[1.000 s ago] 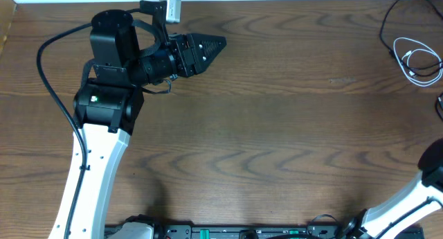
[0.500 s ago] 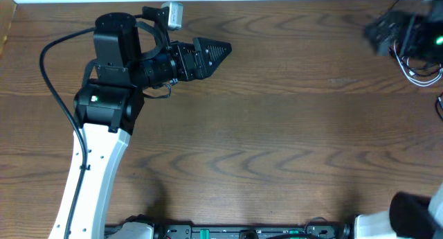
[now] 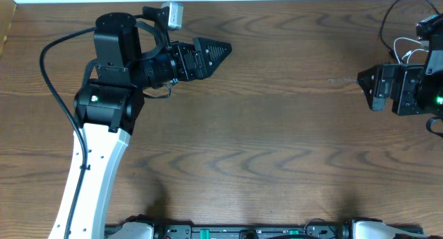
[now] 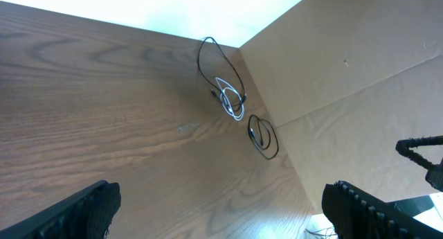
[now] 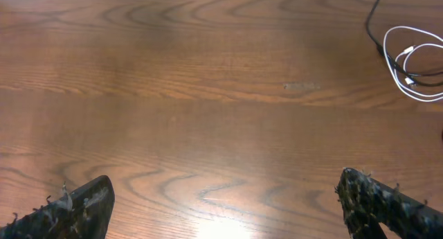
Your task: Untangle cables
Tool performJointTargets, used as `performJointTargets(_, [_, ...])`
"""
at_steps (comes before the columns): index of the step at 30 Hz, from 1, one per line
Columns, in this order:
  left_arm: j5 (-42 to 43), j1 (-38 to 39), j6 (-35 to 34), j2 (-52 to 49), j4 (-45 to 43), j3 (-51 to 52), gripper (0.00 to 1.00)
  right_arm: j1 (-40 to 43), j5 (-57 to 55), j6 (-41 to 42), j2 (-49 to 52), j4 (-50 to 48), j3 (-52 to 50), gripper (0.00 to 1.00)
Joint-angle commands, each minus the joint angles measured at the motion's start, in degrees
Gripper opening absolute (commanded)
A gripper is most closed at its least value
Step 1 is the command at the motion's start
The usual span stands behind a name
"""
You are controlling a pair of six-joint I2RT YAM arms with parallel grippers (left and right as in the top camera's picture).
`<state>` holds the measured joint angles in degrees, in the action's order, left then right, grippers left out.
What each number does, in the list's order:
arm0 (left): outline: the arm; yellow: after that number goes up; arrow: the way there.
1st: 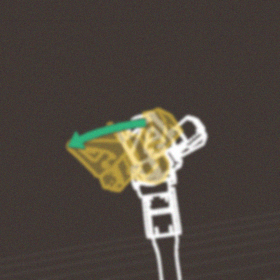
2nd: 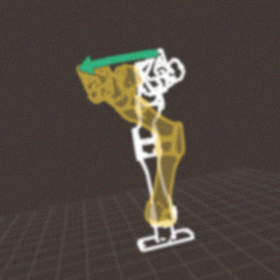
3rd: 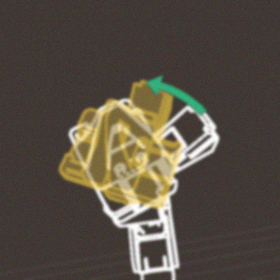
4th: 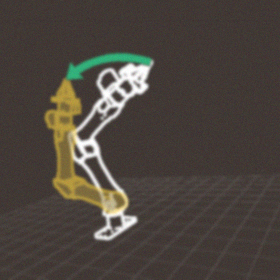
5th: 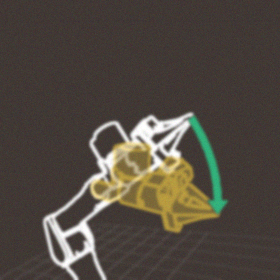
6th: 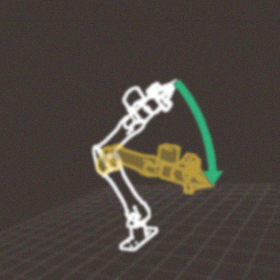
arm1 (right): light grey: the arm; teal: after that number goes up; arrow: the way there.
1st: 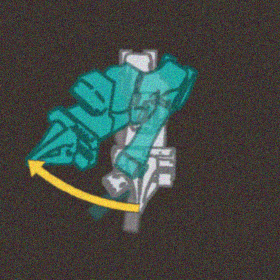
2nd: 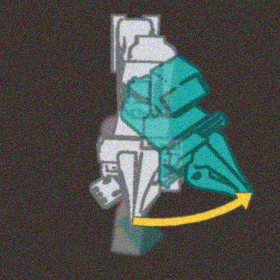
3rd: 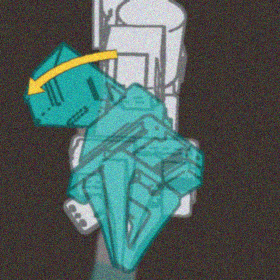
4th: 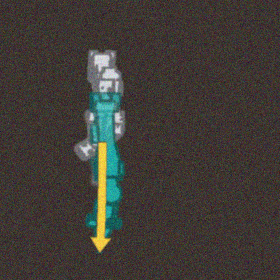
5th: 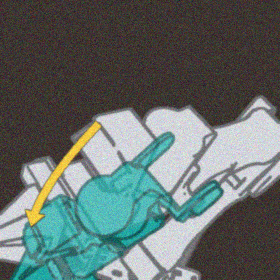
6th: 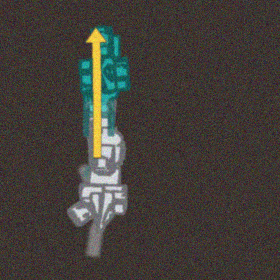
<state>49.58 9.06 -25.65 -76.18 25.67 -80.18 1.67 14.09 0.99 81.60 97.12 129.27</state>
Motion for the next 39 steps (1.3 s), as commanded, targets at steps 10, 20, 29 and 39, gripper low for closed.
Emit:
performJointTargets(10, [0.24,-0.11,0.35,-0.24,0.02,-0.68,0.98,-0.28,-1.09,-0.87,-0.13,-3.39,-4.55,0.99])
performJointTargets(20, [0.24,-0.11,0.35,-0.24,0.02,-0.68,0.98,-0.66,-1.09,-0.87,-21.44,-36.5,-43.52,0.99])
performJointTargets(29, [0.26,-0.11,0.35,-0.24,0.02,-0.68,0.98,-0.66,-1.6,-0.83,-50.75,-65.22,-88.17,0.99])
performJointTargets(39, [0.24,-0.11,0.35,-0.24,0.02,-0.68,0.98,-0.66,-1.49,-0.13,-71.69,-88.04,-120.87,0.99])
